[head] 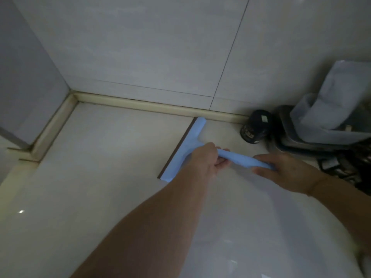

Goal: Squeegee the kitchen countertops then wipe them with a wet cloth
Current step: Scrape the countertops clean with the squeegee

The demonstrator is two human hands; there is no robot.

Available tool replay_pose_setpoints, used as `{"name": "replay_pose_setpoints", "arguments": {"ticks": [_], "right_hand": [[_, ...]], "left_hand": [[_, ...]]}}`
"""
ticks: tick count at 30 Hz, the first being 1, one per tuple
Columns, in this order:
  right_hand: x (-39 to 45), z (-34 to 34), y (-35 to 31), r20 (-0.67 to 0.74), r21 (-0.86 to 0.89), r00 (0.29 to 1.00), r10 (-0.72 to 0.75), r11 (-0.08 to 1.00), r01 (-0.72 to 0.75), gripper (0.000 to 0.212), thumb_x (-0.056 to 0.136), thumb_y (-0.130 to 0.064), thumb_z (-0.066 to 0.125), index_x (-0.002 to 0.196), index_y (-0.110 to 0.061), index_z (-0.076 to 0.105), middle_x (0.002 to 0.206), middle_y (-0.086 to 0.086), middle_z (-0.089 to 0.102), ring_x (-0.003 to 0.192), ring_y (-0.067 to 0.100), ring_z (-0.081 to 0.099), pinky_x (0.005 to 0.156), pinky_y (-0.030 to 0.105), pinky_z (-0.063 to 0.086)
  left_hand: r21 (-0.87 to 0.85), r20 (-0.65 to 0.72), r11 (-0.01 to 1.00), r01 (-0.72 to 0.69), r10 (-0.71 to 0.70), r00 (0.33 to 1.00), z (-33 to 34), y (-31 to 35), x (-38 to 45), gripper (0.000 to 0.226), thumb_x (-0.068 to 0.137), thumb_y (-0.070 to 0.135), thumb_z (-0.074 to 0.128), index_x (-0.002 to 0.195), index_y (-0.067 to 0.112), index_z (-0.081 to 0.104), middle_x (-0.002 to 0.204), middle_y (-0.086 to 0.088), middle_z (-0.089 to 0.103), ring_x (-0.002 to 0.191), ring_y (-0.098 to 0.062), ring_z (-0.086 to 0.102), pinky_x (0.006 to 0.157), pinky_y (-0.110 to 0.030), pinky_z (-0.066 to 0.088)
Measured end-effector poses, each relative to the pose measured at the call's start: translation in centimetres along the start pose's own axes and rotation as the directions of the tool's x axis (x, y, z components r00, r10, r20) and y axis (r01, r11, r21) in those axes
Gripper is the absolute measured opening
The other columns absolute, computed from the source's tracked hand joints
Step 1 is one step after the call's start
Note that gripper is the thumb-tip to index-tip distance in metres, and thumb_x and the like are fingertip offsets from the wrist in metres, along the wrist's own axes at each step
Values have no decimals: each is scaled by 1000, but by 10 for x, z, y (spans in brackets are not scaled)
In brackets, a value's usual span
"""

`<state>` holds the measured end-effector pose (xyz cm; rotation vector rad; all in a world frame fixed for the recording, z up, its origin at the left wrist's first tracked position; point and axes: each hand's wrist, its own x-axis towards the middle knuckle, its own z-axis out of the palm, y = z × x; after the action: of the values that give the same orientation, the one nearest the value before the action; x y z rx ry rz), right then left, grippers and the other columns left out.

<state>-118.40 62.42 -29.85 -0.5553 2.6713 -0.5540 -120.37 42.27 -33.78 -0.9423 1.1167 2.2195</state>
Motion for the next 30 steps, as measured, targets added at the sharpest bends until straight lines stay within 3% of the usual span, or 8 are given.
{"name": "replay_pose_setpoints", "arguments": {"ticks": [6, 10, 12, 15, 17, 21, 25, 30], "right_hand": [[-5, -3, -1, -32, -37, 999, 38, 999, -39, 40, 81, -54, 55, 99, -22, 70, 80, 7, 69, 76, 18, 60, 73, 29, 44], [-6, 0, -6, -17, -17, 998, 67, 998, -67, 18, 87, -42, 62, 98, -30, 71, 78, 2, 68, 79, 14, 58, 70, 18, 43], [-17, -2, -1, -16, 10, 997, 79, 997, -79, 22, 86, -55, 57, 94, -38, 69, 79, -3, 67, 74, 12, 59, 65, 16, 43], [-36, -7, 9, -45, 110, 987, 153, 983, -147, 42, 74, -77, 53, 98, -46, 66, 78, -10, 67, 65, 1, 57, 64, 20, 46], [-45, -6, 16, -52, 112, 975, 214, 972, -208, 26, 77, -69, 57, 95, -52, 65, 78, -12, 68, 66, 2, 59, 65, 20, 47], [-54, 0, 22, -62, 121, 970, 236, 966, -227, 53, 72, -82, 49, 99, -40, 67, 86, -1, 71, 83, 21, 65, 77, 38, 52], [-64, 13, 19, -126, 131, 960, 248, 964, -232, 6, 87, -44, 63, 85, -39, 66, 68, -8, 64, 63, 6, 56, 58, 14, 43], [-82, 33, 7, -171, 150, 936, 307, 947, -283, 8, 90, -36, 63, 88, -30, 69, 61, -4, 58, 54, 1, 49, 52, 13, 39]], "left_hand": [[-161, 87, 986, 53, -39, 995, 0, -5, 0, 22, 103, 15, 40, 89, 1, 49, 99, -19, 60, 81, -22, 62, 49, -29, 55], [-193, 64, 980, 53, -41, 997, -4, -4, 3, 19, 102, 16, 43, 97, 0, 50, 112, -23, 61, 91, -26, 64, 48, -31, 56], [-157, 112, 983, 93, -76, 991, 1, -10, 1, 18, 102, 16, 42, 95, 1, 49, 101, -21, 62, 85, -26, 63, 49, -31, 56], [-87, 218, 989, 122, -101, 971, 20, -22, -7, 14, 103, 10, 36, 100, 2, 47, 92, -15, 57, 103, -31, 60, 75, -35, 56], [-40, 229, 994, 100, -88, 969, 31, -30, -5, 14, 102, 7, 35, 99, 2, 48, 90, -12, 56, 112, -31, 58, 88, -37, 54], [-18, 173, 993, 113, -108, 979, 35, -32, -1, 18, 101, 13, 41, 109, -2, 49, 88, -19, 62, 78, -25, 63, 74, -40, 57], [48, 151, 995, 87, -94, 984, 37, -37, -5, 29, 102, 14, 41, 122, -6, 48, 94, -21, 63, 84, -26, 62, 70, -38, 55], [113, 164, 989, 93, -111, 980, 33, -47, -10, 20, 103, 16, 40, 109, 0, 49, 96, -16, 62, 88, -24, 63, 60, -33, 56]]}}
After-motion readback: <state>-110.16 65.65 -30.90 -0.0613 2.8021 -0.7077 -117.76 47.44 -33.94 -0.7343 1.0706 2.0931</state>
